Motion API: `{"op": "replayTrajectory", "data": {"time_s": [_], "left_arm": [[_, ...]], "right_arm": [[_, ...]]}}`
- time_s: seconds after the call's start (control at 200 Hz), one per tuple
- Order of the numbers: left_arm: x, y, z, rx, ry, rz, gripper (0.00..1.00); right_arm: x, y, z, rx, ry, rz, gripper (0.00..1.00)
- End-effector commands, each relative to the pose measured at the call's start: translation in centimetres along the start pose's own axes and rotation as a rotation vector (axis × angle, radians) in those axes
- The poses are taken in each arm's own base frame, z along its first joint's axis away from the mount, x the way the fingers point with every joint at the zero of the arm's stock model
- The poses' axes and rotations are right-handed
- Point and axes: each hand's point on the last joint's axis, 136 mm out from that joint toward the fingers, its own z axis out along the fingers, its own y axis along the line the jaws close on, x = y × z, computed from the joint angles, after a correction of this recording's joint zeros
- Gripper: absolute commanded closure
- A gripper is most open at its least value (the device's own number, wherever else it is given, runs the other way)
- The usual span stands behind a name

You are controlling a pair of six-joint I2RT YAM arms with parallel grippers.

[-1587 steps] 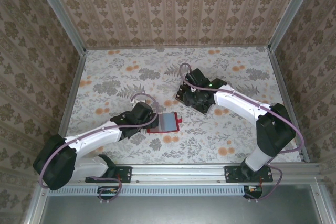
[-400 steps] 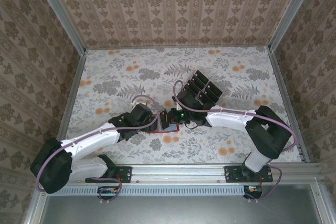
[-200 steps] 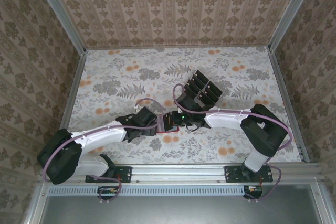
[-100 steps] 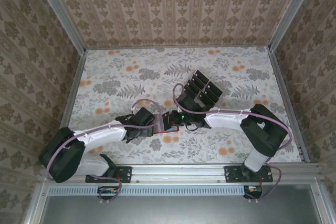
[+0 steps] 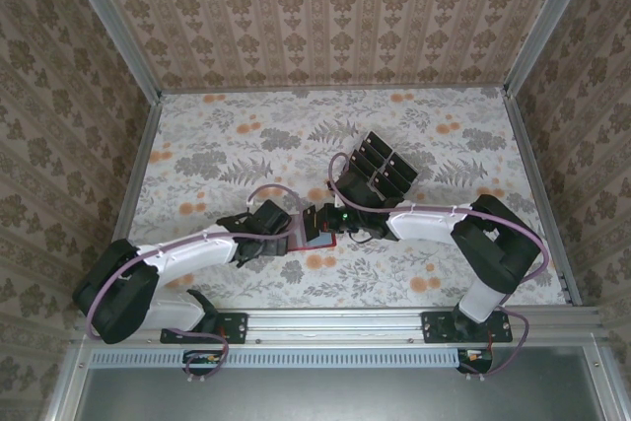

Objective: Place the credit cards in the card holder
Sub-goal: Insert the credit card into the card slot.

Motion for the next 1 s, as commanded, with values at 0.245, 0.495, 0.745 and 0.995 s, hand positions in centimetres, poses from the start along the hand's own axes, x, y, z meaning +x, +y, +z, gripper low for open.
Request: {"op": "replayTrajectory", "data": {"time_s": [0.245, 0.495, 0.745, 0.995], "left_arm": [[-3.6, -0.9, -2.0, 0.031, -0.085, 0.026, 0.0], [-3.2, -1.5, -0.9, 0.033, -0.065, 0.053, 0.0], [-1.9, -0.4, 0.4, -0.026, -0.028, 0.058, 0.0], [-0.7, 0.7, 1.1, -0.086, 0.013, 0.056, 0.01]], "right_arm": [[-0.7, 0.3, -1.1, -0.043, -0.021, 0.003, 1.0], [-0.8, 0.5, -1.0, -0.068, -0.022, 0.016, 1.0], [-0.9, 0.4, -0.5, -0.106, -0.02, 0.049, 1.0], [-0.7, 0.5, 0.0, -0.145, -0.017, 0.078, 1.0]]}}
